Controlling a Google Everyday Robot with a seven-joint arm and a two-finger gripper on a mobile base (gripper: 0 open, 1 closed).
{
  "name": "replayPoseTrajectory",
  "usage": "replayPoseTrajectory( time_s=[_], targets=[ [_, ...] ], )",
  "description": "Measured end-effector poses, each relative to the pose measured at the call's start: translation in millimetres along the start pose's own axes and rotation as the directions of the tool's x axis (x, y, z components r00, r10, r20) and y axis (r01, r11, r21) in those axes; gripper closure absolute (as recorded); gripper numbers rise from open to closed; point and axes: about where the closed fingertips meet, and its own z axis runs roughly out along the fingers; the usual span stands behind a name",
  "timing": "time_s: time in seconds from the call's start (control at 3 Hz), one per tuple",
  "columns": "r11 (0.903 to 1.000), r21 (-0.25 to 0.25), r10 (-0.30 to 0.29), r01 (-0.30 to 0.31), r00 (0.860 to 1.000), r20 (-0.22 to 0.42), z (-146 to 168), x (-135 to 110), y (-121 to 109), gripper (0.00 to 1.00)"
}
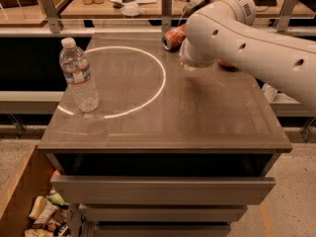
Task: Move coke can near water bottle
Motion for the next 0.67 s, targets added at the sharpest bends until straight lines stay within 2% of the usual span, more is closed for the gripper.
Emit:
replayPoseTrajectory(
  time_s=[0.33,0.67],
  targets=[
    [0.9993,-0.009,-0.036,0.036,0.999,0.014,-21.0,-1.2,-0.2,1.00],
    [0.9994,-0.009,-0.033,0.034,0.999,0.013,-18.9,-0.9,0.3,0.80]
  ],
)
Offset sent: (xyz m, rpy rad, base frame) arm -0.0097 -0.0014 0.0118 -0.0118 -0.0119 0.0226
